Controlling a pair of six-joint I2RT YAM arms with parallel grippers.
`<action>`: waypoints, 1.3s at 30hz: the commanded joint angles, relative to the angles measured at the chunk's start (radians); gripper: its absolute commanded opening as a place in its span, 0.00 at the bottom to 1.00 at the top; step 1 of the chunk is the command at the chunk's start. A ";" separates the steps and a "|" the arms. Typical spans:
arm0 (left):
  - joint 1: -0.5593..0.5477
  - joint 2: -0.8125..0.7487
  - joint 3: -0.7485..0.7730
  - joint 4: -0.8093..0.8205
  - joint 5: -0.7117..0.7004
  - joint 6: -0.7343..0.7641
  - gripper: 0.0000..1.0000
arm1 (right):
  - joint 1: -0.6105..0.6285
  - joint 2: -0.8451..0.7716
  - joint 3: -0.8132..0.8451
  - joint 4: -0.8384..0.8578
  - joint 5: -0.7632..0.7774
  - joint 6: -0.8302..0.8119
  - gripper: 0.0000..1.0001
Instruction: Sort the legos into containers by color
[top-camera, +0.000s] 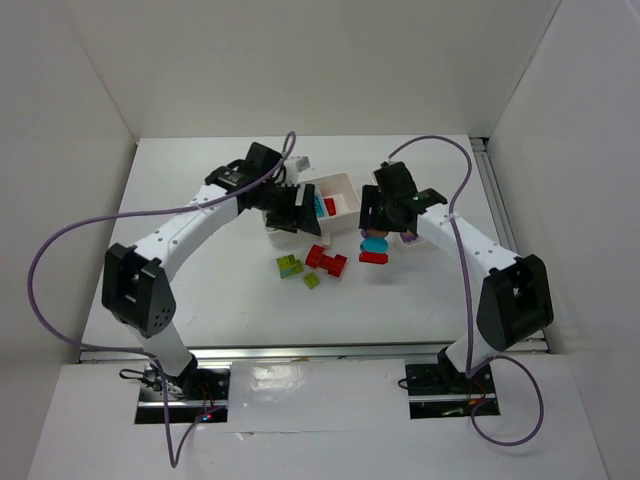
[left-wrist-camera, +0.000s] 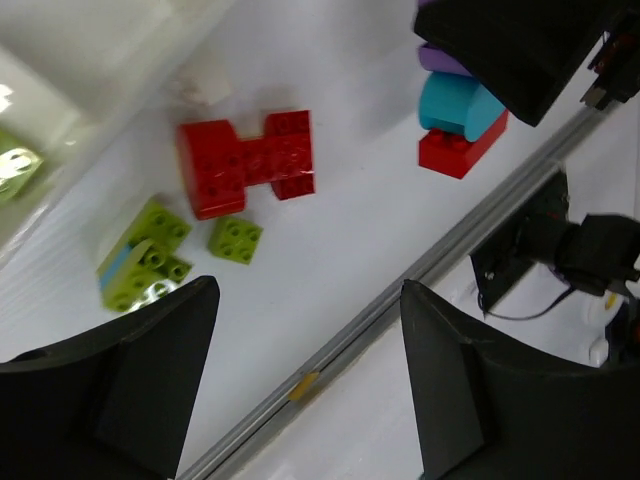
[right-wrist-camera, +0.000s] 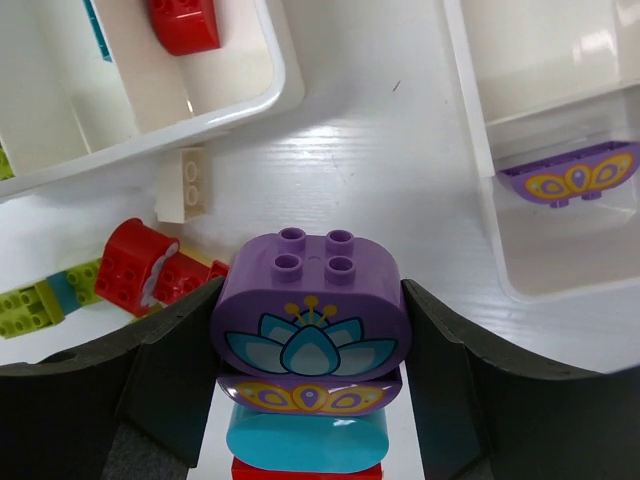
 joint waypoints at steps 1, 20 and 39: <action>-0.076 0.097 0.076 -0.004 0.155 0.090 0.83 | -0.017 -0.030 0.026 -0.029 -0.048 0.066 0.55; -0.161 0.140 -0.209 0.767 0.327 -0.385 0.95 | -0.038 -0.105 0.005 -0.026 -0.110 0.235 0.55; -0.188 0.203 -0.196 0.763 0.208 -0.396 0.70 | -0.038 -0.105 0.014 -0.017 -0.139 0.264 0.55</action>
